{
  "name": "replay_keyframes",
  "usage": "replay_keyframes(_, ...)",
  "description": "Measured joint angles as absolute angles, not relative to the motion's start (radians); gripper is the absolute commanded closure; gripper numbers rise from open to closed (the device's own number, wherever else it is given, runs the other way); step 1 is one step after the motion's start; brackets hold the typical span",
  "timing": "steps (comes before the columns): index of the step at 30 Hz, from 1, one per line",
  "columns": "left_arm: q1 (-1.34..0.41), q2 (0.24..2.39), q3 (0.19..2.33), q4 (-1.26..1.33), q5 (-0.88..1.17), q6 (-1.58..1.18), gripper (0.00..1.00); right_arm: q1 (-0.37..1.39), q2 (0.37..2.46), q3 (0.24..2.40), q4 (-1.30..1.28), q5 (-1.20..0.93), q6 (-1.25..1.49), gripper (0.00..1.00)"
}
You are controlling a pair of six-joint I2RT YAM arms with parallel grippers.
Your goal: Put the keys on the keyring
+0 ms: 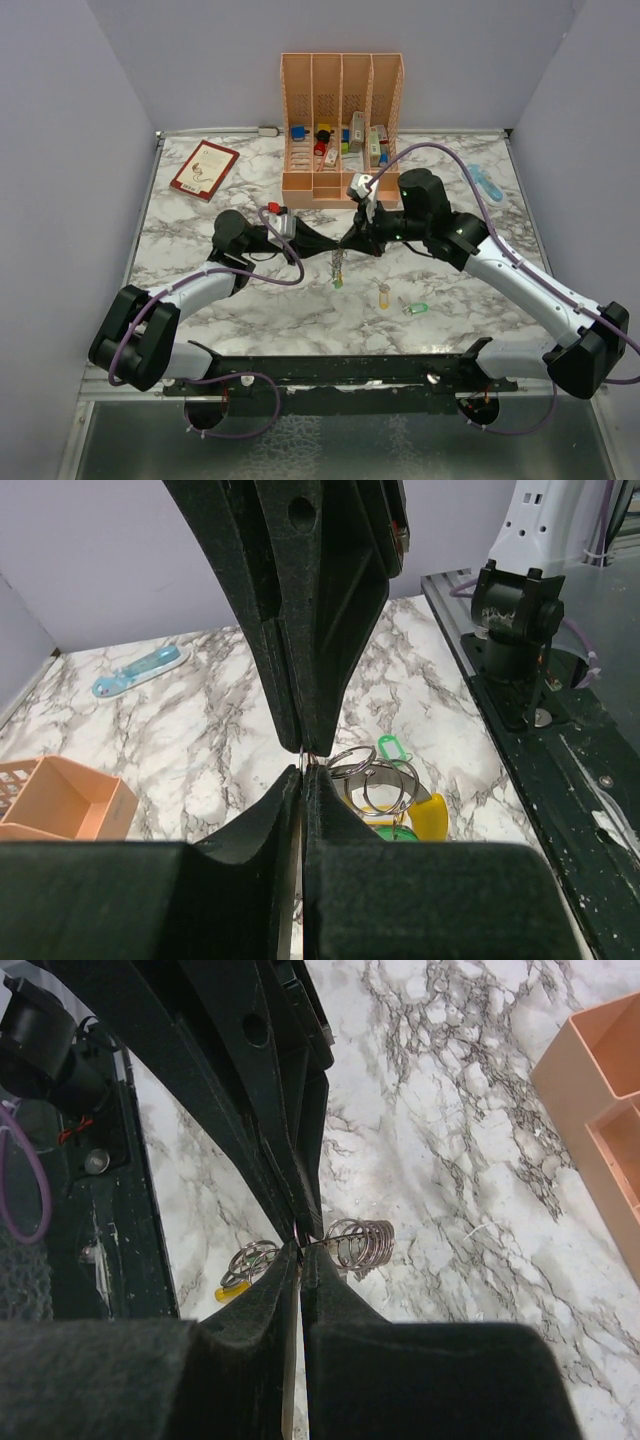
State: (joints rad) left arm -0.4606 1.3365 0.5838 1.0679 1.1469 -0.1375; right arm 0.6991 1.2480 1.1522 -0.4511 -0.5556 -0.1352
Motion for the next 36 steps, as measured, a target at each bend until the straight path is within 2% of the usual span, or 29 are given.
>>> replay_keyframes(3, -0.461, 1.336, 0.593, 1.05, 1.139, -0.123, 0.71, 0.699, 1.254, 1.169, -0.474, -0.548, -0.127, 0.98)
replay_keyframes(6, -0.458, 1.336, 0.607, 1.037, 1.129, -0.109, 0.59, 0.698, 1.255, 1.196, -0.519, -0.507, -0.097, 0.98)
replay_keyframes(8, -0.451, 1.336, 0.62, 1.021, 1.121, -0.096, 0.55, 0.698, 1.255, 1.209, -0.545, -0.475, -0.078, 0.98)
replay_keyframes(17, -0.431, 1.336, 0.677, 0.938, 1.113, -0.047, 0.52, 0.698, 1.252, 1.263, -0.684, -0.267, 0.041, 0.98)
replay_keyframes(28, -0.431, 1.332, 0.804, 0.688, 1.09, 0.126, 0.53, 0.698, 1.533, 1.678, -0.929, -0.006, 0.443, 0.99)
replay_keyframes(36, -0.431, 1.309, 0.854, 0.553, 1.052, 0.203, 0.53, 0.698, 1.682, 1.951, -1.213, 0.169, 0.894, 0.99)
